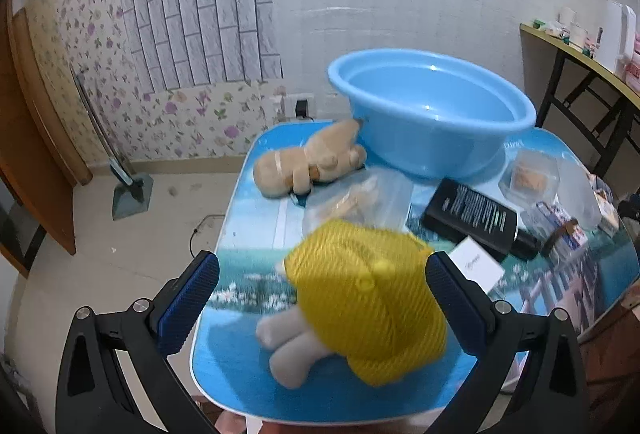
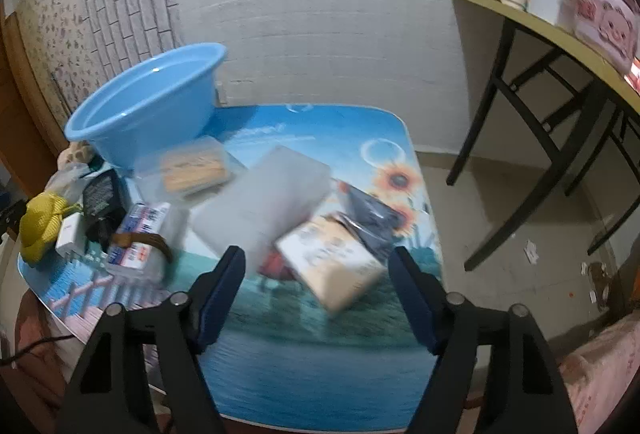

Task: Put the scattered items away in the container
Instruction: 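Grasp the yellow mesh cap with the left gripper while the right gripper grasps the Face tissue pack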

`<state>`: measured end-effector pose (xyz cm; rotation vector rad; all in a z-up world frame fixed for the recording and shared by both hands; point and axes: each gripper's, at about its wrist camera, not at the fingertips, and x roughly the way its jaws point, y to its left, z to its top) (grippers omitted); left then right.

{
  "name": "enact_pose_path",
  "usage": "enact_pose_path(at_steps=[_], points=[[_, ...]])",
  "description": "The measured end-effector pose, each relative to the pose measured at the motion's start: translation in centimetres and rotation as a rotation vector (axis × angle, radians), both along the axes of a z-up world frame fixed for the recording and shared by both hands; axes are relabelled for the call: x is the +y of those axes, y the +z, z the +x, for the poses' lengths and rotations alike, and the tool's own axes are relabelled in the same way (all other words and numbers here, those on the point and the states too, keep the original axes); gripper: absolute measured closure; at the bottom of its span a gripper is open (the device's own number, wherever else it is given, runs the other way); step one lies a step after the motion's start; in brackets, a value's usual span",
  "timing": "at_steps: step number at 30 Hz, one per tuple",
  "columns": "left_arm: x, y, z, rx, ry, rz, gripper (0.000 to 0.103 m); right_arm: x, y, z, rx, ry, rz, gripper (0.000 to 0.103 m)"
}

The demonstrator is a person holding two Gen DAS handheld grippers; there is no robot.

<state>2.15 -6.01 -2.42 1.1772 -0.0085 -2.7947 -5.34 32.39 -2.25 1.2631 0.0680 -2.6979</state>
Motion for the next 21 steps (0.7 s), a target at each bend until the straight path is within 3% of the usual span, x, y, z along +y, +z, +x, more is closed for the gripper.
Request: enact_pose_path(at_steps=[7, 18, 21], points=[[0.0, -1.4, 0.1, -0.035, -0.020, 0.048, 0.000, 0.8, -1.2, -0.5, -0.029, 0.027, -0.036, 0.043], [1.1, -2.5, -0.8, -0.058, -0.073, 0.060, 0.000, -0.1, -2.3, -1.2, -0.045, 0.082, -0.043, 0.043], [1.6, -2.9, -0.9, -0.065, -0.090, 0.050, 0.000, -0.7, -2.1, -0.7, -0.060, 0.116, -0.038, 0.049]])
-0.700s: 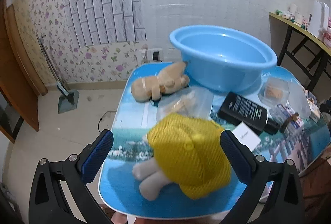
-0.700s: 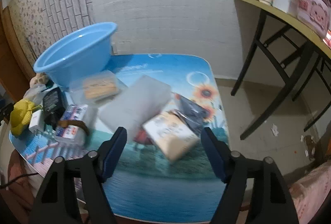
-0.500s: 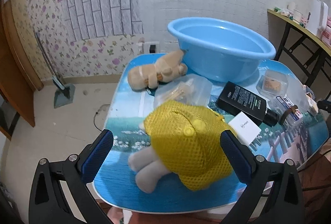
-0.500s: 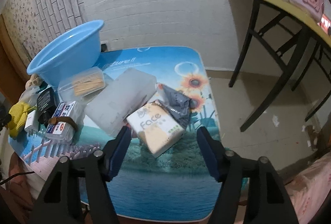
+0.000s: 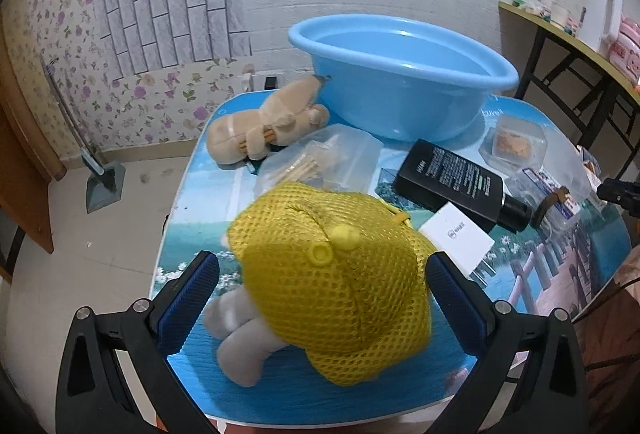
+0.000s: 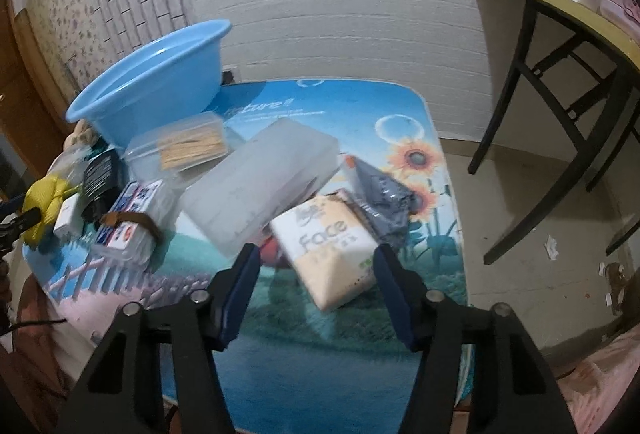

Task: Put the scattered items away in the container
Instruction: 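Grasp the yellow mesh cap with the left gripper while the right gripper grasps the Face tissue pack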

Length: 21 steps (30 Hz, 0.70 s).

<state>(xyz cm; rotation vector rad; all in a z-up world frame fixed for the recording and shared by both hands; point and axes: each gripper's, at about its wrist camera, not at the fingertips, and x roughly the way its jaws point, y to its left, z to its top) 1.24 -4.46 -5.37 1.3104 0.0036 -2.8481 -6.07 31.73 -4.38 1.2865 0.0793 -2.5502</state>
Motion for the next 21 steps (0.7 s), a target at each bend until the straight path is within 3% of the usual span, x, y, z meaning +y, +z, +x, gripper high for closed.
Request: enact_pose_path(at_steps=[5, 11, 21], points=[[0.5, -0.4, -0.4, -0.001, -0.016, -0.012, 0.000, -1.1, 0.4, 1.0, -0.024, 0.048, 0.007, 0.049], [0.9, -1.0, -1.1, -0.003, -0.020, -0.008, 0.000, -0.8, 0.0, 0.2, -0.013, -0.021, 0.051, 0.049], [1.4, -2.0, -1.2, 0.006, -0.001, -0.026, 0.000, -0.5, -0.6, -0.5, 0.013, -0.037, 0.073, 0.048]])
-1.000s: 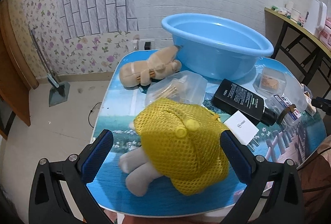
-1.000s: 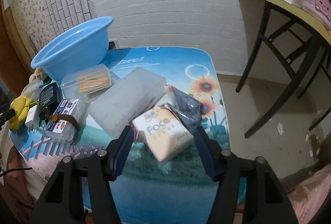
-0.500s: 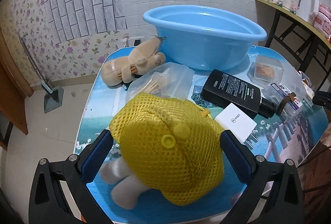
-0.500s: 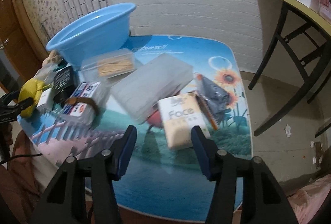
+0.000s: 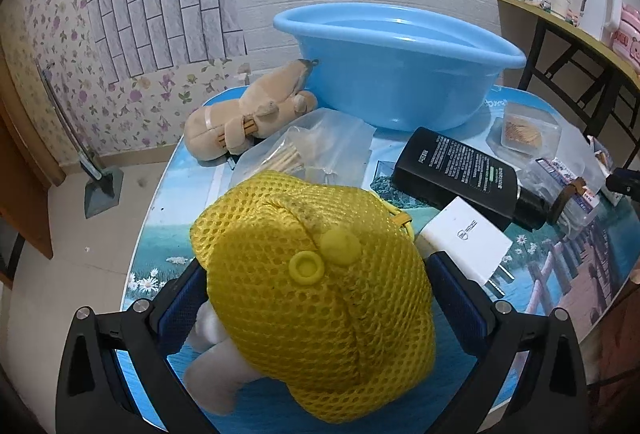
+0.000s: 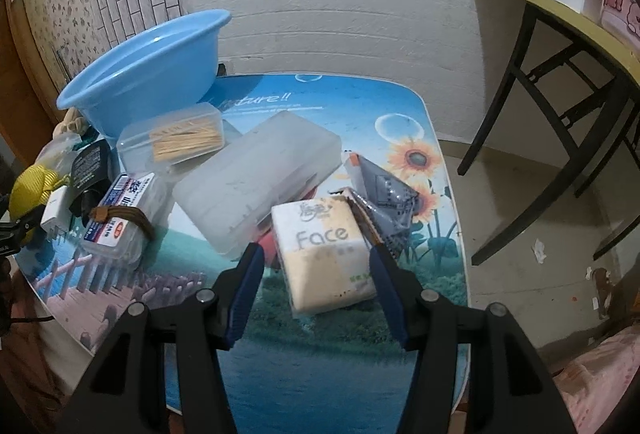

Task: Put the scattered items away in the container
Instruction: 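Grasp the yellow mesh cap with the left gripper while the right gripper grasps the Face tissue pack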

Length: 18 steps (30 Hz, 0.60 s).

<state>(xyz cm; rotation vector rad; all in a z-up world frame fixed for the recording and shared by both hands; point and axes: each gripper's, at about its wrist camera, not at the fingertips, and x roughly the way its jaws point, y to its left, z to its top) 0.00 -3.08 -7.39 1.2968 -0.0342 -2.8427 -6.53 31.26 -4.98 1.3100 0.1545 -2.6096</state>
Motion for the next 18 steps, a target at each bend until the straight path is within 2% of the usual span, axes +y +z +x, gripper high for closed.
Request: enact_pose_path(at_steps=[3, 9, 14, 18], points=[[0.5, -0.6, -0.1, -0.033, 0.007, -0.045, 0.000, 0.0, -0.4, -0.3, -0.022, -0.015, 0.021, 0.048], [0.3, -0.4, 0.1, -0.041, 0.008, -0.016, 0.000, 0.2, -1.2, -0.4, -0.040, -0.014, 0.009, 0.048], [0.6, -0.3, 0.7, -0.027, -0.032, -0.014, 0.000, 0.2, -1.3, -0.2, -0.032, 0.000, -0.004, 0.050], [0.5, 0.0, 1.3, -0.007, -0.041, 0.006, 0.010, 0.5, -1.2, 0.5, -0.033, 0.020, -0.038, 0.053]])
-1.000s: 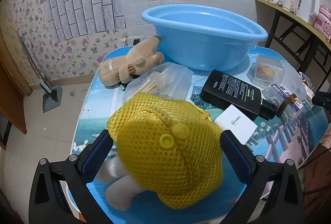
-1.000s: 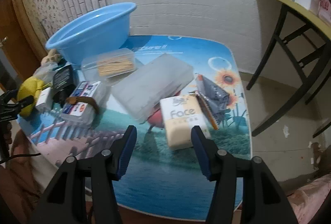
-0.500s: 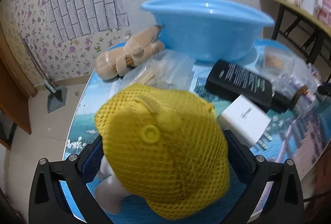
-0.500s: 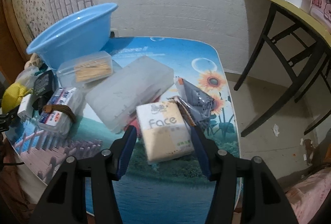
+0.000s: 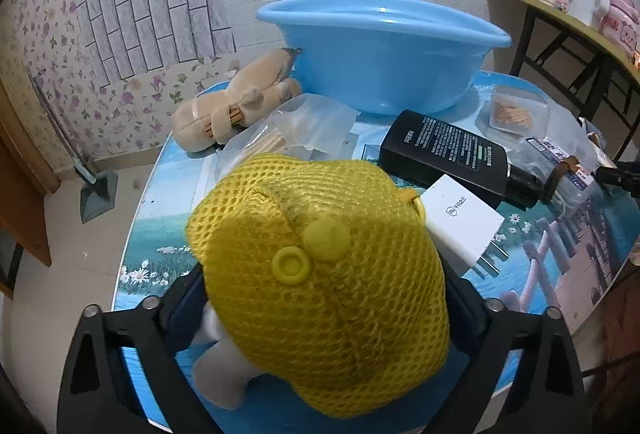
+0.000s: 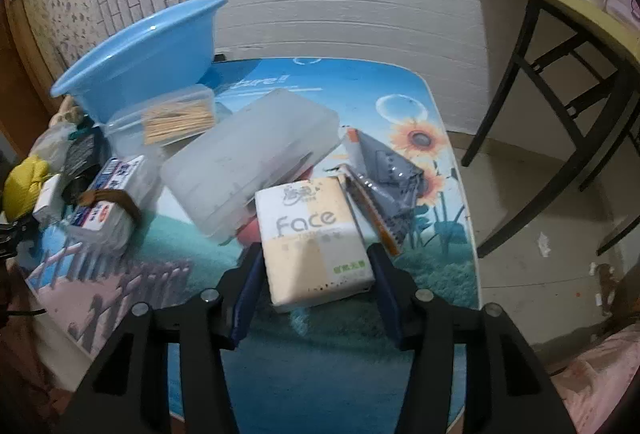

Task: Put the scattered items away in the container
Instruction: 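Grasp the yellow mesh cap with the left gripper while the right gripper grasps the Face tissue pack, then carry the cap and tissue pack over the blue basin and release both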

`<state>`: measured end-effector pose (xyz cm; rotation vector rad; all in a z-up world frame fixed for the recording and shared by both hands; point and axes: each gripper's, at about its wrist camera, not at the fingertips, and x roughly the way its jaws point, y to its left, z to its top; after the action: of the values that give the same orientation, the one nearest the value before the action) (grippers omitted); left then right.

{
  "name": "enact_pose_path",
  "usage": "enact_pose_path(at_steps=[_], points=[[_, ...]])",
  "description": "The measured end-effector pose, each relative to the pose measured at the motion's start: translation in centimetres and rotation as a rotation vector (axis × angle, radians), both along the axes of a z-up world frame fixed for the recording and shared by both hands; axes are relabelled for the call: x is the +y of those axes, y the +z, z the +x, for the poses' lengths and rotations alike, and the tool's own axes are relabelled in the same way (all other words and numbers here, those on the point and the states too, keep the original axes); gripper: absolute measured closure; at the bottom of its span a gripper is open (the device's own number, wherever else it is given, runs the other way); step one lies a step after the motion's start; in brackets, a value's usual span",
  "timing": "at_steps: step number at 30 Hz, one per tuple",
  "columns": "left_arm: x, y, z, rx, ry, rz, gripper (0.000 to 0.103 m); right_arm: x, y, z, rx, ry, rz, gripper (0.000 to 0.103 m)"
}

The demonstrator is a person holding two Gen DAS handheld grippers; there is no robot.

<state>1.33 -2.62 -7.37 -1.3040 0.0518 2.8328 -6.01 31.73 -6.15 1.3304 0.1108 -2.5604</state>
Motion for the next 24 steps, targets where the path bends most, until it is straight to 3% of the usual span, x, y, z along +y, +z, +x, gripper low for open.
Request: enact_pose_path(at_steps=[4, 10, 24], points=[[0.1, 0.2, 0.4, 0.011, -0.008, -0.018, 0.015, -0.4, 0.7, 0.7, 0.014, 0.023, -0.014, 0.054], [-0.2, 1.9, 1.1, 0.031, -0.001, 0.023, 0.016, -2.1, 3.7, 2.0, 0.077, 0.087, -0.049, 0.054], [-0.2, 8.0, 0.5, 0.158, -0.040, 0.001, 0.016, -5.5, 8.5, 1.8, 0.155, 0.187, -0.115, 0.054]])
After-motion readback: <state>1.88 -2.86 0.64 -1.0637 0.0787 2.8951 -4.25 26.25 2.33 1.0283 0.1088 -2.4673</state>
